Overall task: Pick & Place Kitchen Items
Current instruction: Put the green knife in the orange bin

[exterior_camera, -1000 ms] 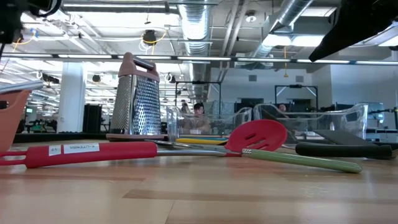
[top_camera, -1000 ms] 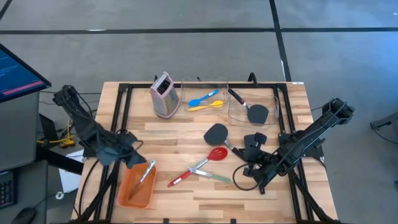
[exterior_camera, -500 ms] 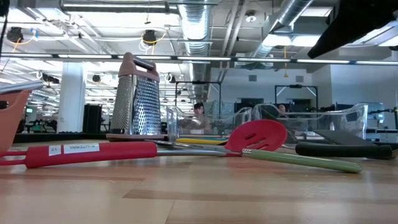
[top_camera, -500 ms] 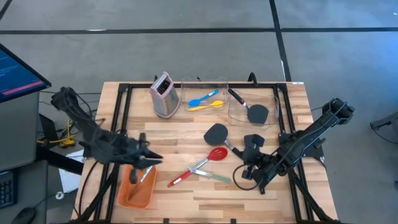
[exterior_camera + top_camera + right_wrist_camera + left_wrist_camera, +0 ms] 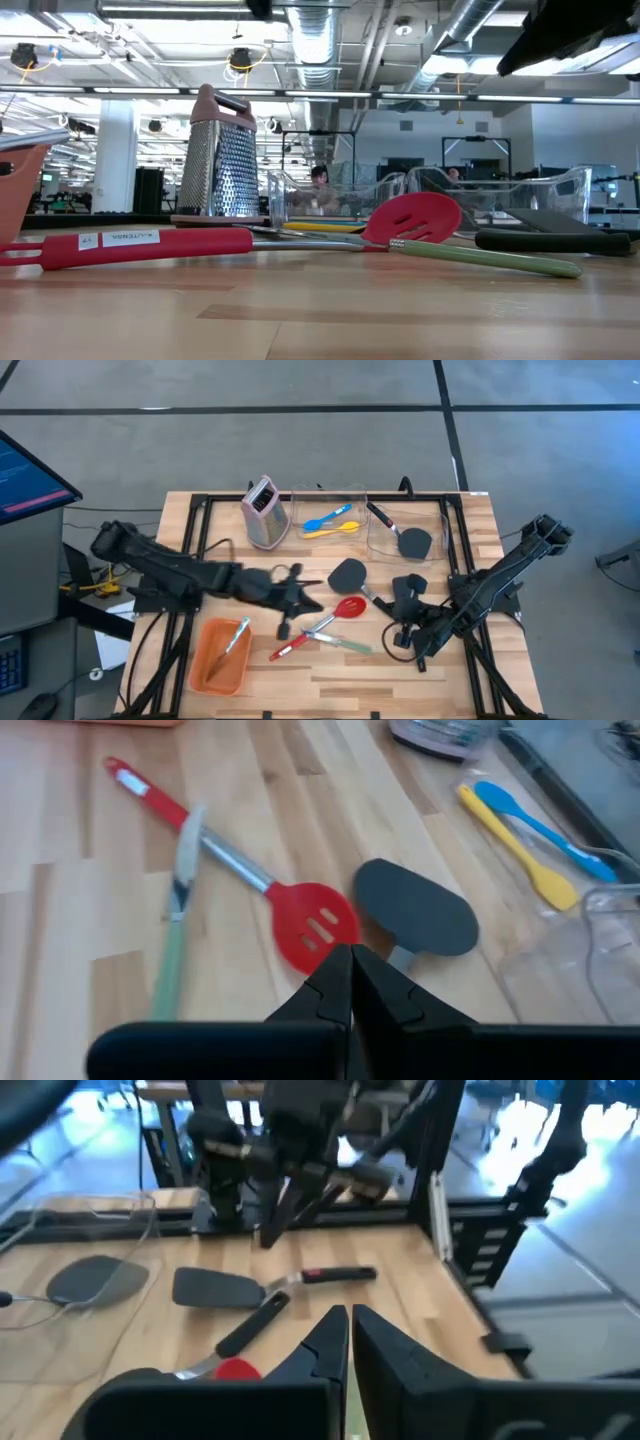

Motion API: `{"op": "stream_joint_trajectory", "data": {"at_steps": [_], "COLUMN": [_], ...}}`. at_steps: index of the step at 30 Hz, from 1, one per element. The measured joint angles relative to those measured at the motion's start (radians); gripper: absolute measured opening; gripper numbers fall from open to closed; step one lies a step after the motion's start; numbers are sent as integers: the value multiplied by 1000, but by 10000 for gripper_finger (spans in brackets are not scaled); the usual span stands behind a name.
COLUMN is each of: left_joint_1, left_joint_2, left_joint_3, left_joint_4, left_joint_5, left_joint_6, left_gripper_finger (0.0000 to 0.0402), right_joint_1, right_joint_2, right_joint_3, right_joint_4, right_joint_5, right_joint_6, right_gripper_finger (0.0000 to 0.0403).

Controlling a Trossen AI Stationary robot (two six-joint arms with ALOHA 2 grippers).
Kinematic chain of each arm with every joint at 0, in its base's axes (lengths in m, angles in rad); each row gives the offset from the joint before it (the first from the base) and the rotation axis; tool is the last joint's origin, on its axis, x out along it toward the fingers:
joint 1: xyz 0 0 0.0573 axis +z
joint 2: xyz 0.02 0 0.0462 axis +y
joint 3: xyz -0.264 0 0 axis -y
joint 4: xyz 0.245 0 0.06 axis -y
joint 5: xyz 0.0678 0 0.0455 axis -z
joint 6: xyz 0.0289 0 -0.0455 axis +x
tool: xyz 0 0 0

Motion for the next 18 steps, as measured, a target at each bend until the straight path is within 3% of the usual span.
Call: {"op": "stream_joint_trajectory", "data": {"at_steps": [8, 12, 18], "left_joint_1": [91, 102, 77], "left_joint_2": [198, 243, 311], "left_joint_3": [86, 86, 127], "left_joint_4": [-72, -82, -76], "left_joint_5": [79, 87, 117], "left_joint_6": [167, 178, 182], "left_gripper_finger": [3, 3, 3], "right_joint_1": [62, 61, 58], "right_joint_2": [-25, -21, -22], "right_joint_3": [0, 0, 0], "right_joint_4": [55, 116, 124], "right_joint_5": [-65, -120, -117], "right_joint_6": [3, 1, -28], "right_gripper_finger": [1, 1, 1]}}
